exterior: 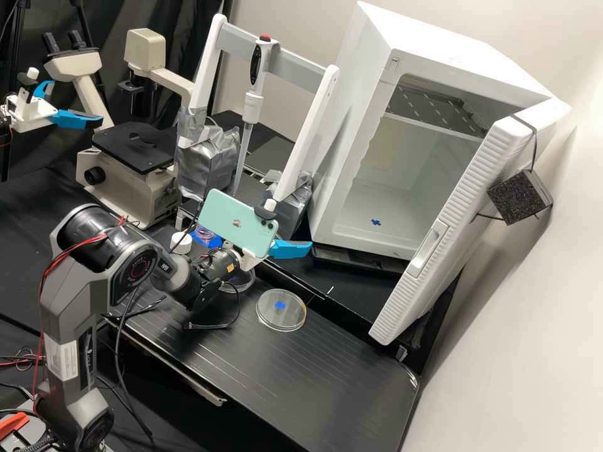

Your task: Use the pipette

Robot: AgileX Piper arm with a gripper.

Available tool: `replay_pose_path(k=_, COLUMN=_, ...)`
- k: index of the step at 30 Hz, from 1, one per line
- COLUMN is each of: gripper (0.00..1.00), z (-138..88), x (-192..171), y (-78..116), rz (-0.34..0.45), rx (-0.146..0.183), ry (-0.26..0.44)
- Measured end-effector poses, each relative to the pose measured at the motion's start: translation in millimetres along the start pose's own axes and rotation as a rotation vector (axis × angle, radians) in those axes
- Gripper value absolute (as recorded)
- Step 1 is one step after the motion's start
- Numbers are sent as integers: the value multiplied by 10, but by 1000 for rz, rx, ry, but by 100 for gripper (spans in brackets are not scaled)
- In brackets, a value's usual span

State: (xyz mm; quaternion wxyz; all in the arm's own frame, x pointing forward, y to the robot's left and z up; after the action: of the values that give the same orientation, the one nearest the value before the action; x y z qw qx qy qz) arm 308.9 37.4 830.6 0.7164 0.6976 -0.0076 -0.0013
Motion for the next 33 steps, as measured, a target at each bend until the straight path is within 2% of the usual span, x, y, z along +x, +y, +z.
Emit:
replay_pose_path(k=7, gripper=100, z=0, x=0, y=0, rz=0, rx=0, ry=0)
replay_pose_path(k=11, gripper=100, z=-26, x=-126, y=19, rz=1, rx=6, ry=11)
replay_pose_path(k=14, gripper=100, z=-111, x=-287, y=79, rz=15, rx=15, ry=46)
replay_pose_path(k=19, gripper=100, z=-451, x=-514, y=192, rz=56, rx=13, ry=178)
replay_pose_path(k=21, gripper=100, z=-649, x=-600, y=241, rz=76, rx=-5, ry=249)
replay_pose_path(k=24, gripper=100, z=-861, x=-642, y=313, rz=98, rx=-36, ry=302)
replay_pose_path(k=29, gripper=100, z=-1246, x=-611, y=480, rz=133, rx=-70, ry=343)
replay_pose_path(k=33, gripper=100, z=-1537, x=-510, y=610, rz=143, rx=-74, ry=345)
